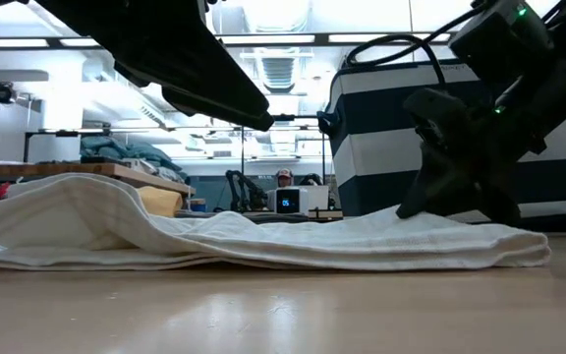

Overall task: Fold kitchen towel into neat rectangle
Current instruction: Fold the white patterned towel

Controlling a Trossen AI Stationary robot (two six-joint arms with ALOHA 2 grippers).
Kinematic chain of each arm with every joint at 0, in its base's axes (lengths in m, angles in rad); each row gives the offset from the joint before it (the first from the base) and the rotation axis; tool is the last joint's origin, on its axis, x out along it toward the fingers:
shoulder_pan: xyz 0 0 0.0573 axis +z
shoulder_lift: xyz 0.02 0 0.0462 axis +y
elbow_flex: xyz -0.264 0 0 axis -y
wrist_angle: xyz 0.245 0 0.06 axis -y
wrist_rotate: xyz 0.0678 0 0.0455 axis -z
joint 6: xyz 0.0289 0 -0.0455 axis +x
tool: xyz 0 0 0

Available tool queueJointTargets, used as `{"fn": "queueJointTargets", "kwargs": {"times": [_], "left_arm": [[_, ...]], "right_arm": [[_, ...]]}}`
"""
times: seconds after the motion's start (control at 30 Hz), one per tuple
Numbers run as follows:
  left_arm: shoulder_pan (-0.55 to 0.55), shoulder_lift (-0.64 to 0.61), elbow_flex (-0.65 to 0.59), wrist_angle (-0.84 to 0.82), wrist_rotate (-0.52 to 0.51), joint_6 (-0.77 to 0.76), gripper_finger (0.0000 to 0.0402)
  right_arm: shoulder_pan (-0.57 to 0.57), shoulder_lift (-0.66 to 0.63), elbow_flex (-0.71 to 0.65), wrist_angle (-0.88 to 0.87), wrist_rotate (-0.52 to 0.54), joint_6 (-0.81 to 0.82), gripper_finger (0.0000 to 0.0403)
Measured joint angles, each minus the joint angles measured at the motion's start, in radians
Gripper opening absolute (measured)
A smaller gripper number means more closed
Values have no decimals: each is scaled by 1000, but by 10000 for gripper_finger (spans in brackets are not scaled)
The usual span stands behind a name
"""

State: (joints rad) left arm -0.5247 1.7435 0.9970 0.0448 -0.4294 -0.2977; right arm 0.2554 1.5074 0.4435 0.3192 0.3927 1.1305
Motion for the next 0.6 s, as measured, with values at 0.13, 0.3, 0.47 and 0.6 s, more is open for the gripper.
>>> {"fn": "queueJointTargets", "kwargs": {"times": [0.13,0.3,0.47,0.6], "left_arm": [[-9,0,-1,0,-9,25,168],[-10,0,-1,1,-36,69,168],[-4,0,-1,7,-46,110,168],[2,0,-1,7,-91,139,168]], "right_arm": [[-24,-27,3,-5,0,-31,9],[-54,-88,28,0,-1,-102,4],[-73,-96,29,-120,-4,-80,3],[-73,-72,24,-163,25,-67,3]]}}
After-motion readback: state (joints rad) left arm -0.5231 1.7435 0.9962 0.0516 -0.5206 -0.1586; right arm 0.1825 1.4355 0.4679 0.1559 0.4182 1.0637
